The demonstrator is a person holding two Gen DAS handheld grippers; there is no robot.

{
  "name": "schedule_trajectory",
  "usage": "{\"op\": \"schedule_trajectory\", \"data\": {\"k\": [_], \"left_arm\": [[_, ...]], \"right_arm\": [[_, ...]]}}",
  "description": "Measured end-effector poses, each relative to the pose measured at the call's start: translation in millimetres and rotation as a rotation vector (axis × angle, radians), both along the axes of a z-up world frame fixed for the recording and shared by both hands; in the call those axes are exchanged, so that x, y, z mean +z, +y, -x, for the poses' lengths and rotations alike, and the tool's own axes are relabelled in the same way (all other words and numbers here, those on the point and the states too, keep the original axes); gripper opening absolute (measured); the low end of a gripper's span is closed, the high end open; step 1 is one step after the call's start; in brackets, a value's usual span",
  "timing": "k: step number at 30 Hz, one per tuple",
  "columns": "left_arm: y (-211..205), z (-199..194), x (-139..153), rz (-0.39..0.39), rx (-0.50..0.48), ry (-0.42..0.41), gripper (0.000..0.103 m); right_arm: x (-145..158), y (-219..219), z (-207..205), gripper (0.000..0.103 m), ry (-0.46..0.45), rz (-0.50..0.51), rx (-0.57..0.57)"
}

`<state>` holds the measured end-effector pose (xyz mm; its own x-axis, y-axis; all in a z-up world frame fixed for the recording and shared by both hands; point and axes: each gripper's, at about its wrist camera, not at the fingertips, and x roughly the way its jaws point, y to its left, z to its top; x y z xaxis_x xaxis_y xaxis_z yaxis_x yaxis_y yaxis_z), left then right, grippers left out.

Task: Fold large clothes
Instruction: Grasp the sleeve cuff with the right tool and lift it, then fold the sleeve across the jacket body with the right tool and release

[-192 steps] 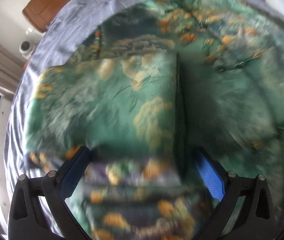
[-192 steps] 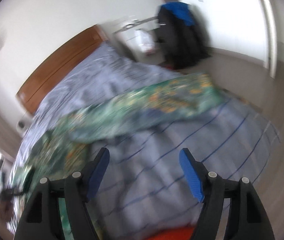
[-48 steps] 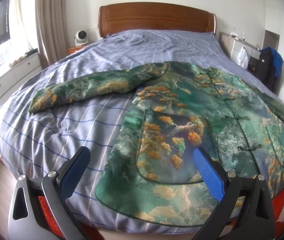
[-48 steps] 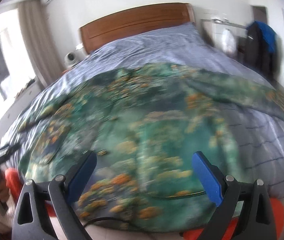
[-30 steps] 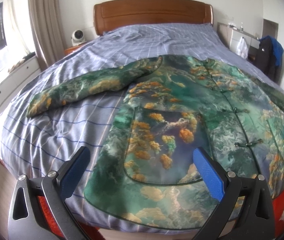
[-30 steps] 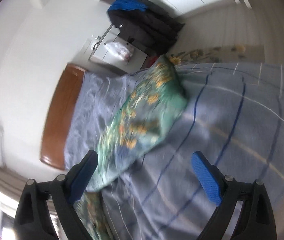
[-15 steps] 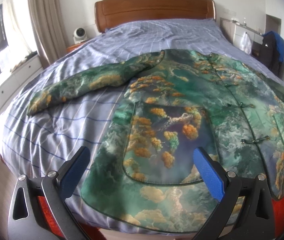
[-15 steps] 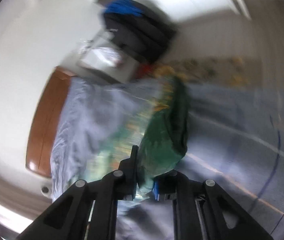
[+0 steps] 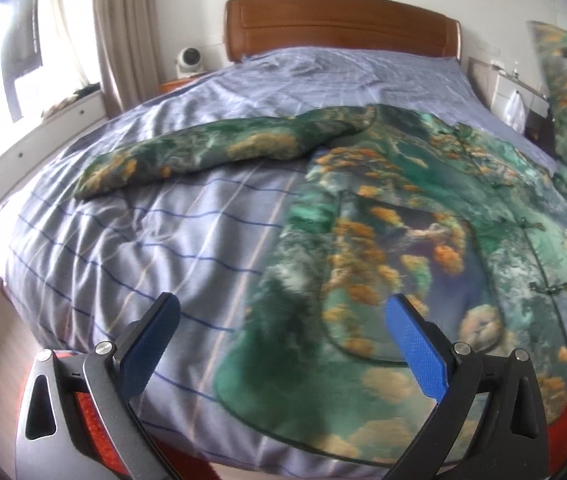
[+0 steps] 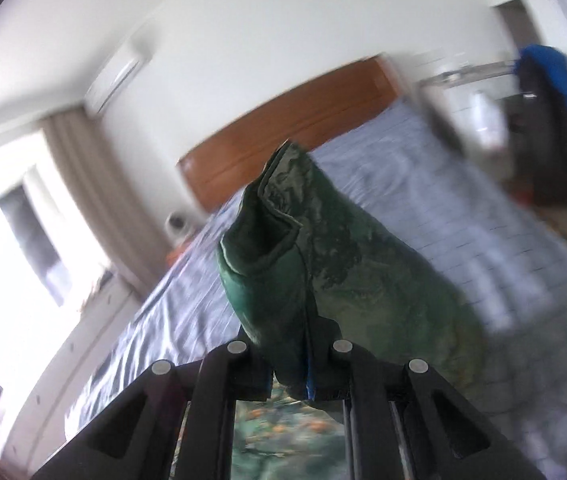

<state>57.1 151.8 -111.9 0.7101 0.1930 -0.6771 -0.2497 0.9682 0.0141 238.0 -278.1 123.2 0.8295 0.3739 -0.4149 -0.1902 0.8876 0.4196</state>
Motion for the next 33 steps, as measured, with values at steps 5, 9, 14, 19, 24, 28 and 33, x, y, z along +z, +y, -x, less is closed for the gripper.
{"op": "schedule_trajectory", "data": {"k": [5,9,14,19,24,28,33], "left_arm": [[8,2,0,0.015,0.015,-0.009,0.102],[6,1,-3,-0.007,0.013,0.002,0.102],[0,-3,-6,-0.027,0.004,0.017,0.102],[-4,-5,-8,-0.031,-0.009,0.021,0.102],[-8,-6,-9,-0.033,-0.024,0.025,0.102],[-12,-9,-13,-0.044,-0.039,0.042,0.102],[-16,-9,-17,-0.079,-0.044,0.059,0.102]], "right_arm": [[-83,101,-35,0.012,0.118,0.081,0.079],[-158,152,-39,0.016,0.219,0.170,0.108],[-217,167,-38,0.057,0.372,0.150,0.218],[-184,140,-8,0.065,0.307,-0.041,0.326],[-144,75,-3,0.075,0.222,-0.036,0.222],[-175,18,-19,0.075,0.344,-0.074,0.070],[-236,-11,-22,0.071,0.481,-0.147,-0.035]]}}
